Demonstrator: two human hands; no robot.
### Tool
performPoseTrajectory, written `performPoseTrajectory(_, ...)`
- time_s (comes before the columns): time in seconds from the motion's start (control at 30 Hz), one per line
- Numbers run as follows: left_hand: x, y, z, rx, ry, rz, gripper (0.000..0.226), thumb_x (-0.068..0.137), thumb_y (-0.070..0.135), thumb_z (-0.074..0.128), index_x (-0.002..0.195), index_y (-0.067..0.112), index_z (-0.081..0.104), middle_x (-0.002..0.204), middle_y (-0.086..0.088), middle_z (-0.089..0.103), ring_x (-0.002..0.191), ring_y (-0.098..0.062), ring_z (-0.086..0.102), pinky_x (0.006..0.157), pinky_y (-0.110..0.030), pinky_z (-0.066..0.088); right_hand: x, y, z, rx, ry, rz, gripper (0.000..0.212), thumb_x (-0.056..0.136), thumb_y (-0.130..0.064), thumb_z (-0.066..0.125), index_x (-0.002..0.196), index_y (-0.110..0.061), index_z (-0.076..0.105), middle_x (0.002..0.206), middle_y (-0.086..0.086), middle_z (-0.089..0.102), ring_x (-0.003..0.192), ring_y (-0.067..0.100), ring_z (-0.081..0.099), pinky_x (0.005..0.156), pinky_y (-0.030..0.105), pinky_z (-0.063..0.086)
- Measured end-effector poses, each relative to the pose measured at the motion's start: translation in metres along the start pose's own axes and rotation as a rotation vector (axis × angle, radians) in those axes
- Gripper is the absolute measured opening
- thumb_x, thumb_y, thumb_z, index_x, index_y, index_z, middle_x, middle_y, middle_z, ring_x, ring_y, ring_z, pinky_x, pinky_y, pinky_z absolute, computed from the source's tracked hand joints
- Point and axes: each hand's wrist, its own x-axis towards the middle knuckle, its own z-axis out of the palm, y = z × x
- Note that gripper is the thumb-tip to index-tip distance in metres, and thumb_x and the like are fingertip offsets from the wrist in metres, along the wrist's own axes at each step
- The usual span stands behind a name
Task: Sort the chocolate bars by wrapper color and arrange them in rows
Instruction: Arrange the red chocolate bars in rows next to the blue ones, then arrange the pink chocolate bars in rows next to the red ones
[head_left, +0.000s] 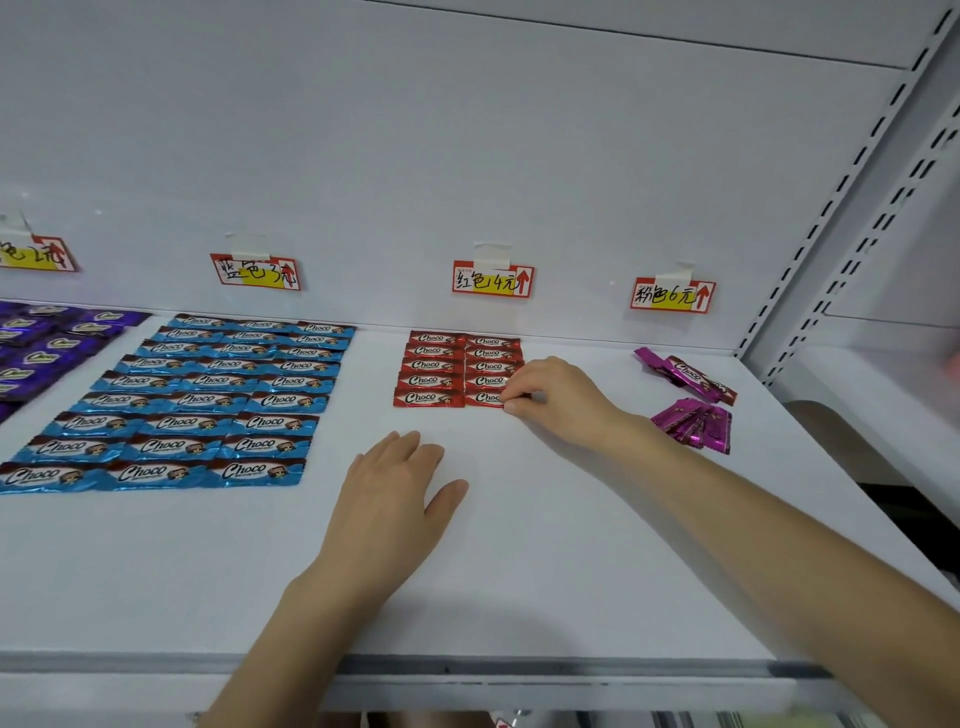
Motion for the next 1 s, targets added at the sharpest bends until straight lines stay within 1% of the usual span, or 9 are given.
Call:
performPoseTrajectory(0.17,-0.002,0.01,-0.004,0.03,0.015,0.04,0.04,0.098,0.039,0.04,0.125,0.013,0.054,0.132,-0.002,0.051,0.121,-0.016,0.047,0.099,-0.023,0.036,-0.023,0.002,-0.024,0.061,0.108,0.136,0.018,0.089,-0.011,0.057,0.099,-0.001,0.068,0.107,0.009,0.066,0.102,0.021,0.056,0.086,0.023,0.036)
performPoseTrajectory(0.27,-0.003,0.03,-0.003,-0.059,0.024,0.124,0.035,0.096,0.033,0.047,0.116,0.007,0.059,0.12,-0.004,0.056,0.111,-0.02,0.053,0.089,-0.025,0.039,-0.056,0.02,-0.05,0.074,0.195,0.251,0.016,0.09,-0.007,0.054,0.095,0.001,0.067,0.096,0.003,0.065,0.094,0.017,0.055,0.075,0.013,0.035)
performPoseTrajectory(0.4,0.004,0.073,0.005,-0.157,0.009,0.21,0.036,0.096,0.031,0.049,0.121,0.007,0.055,0.124,-0.008,0.054,0.112,-0.021,0.051,0.087,-0.023,0.035,-0.106,0.063,-0.079,0.006,0.264,0.419,0.017,0.091,-0.006,0.052,0.09,0.001,0.067,0.079,0.001,0.06,0.081,0.02,0.052,0.068,0.022,0.033)
performPoseTrajectory(0.5,0.022,0.111,0.018,-0.188,-0.005,0.227,0.044,0.094,0.036,0.051,0.125,0.004,0.05,0.127,-0.012,0.051,0.115,-0.024,0.049,0.091,-0.028,0.036,-0.131,0.097,-0.093,0.047,0.348,0.55,0.016,0.091,-0.005,0.052,0.093,0.003,0.066,0.094,0.013,0.065,0.089,0.026,0.057,0.07,0.021,0.036)
performPoseTrajectory(0.6,0.049,0.157,0.034,-0.227,-0.023,0.203,0.058,0.088,0.049,0.056,0.124,0.005,0.047,0.124,-0.011,0.048,0.111,-0.024,0.047,0.087,-0.03,0.038,-0.133,0.122,-0.103,0.093,0.373,0.632,0.015,0.091,-0.006,0.053,0.094,0.001,0.066,0.098,0.013,0.065,0.088,0.021,0.055,0.072,0.022,0.035)
performPoseTrajectory(0.77,0.102,0.212,0.068,-0.133,-0.006,0.081,0.089,0.07,0.075,0.054,0.126,0.008,0.042,0.119,-0.008,0.048,0.111,-0.024,0.044,0.089,-0.033,0.04,-0.1,0.149,-0.109,0.122,0.292,0.668,0.023,0.092,-0.013,0.049,0.072,-0.009,0.057,0.074,0.0,0.053,0.076,0.017,0.046,0.051,0.012,0.031)
performPoseTrajectory(0.83,0.118,0.22,0.077,0.014,0.006,0.065,0.09,0.069,0.079,0.049,0.124,0.008,0.045,0.117,-0.008,0.05,0.109,-0.024,0.045,0.088,-0.033,0.038,-0.081,0.156,-0.108,0.147,0.263,0.666,0.026,0.094,-0.021,0.048,0.072,-0.008,0.054,0.074,0.004,0.054,0.077,0.022,0.049,0.059,0.022,0.036)
performPoseTrajectory(0.93,0.133,0.219,0.082,0.08,0.002,0.102,0.07,0.08,0.067,0.049,0.116,0.008,0.052,0.115,-0.008,0.049,0.108,-0.025,0.044,0.086,-0.032,0.037,-0.058,0.165,-0.1,0.208,0.208,0.626,0.041,0.094,-0.034,0.048,0.101,0.004,0.06,0.103,0.019,0.063,0.097,0.032,0.058,0.084,0.038,0.044)
performPoseTrajectory(1.0,0.135,0.211,0.08,0.049,-0.019,0.127,0.055,0.087,0.054,0.051,0.114,0.007,0.053,0.115,-0.011,0.049,0.109,-0.026,0.043,0.086,-0.031,0.038,-0.048,0.166,-0.089,0.258,0.166,0.599,0.048,0.092,-0.043,0.049,0.119,-0.004,0.056,0.122,0.012,0.059,0.114,0.027,0.053,0.095,0.038,0.04)
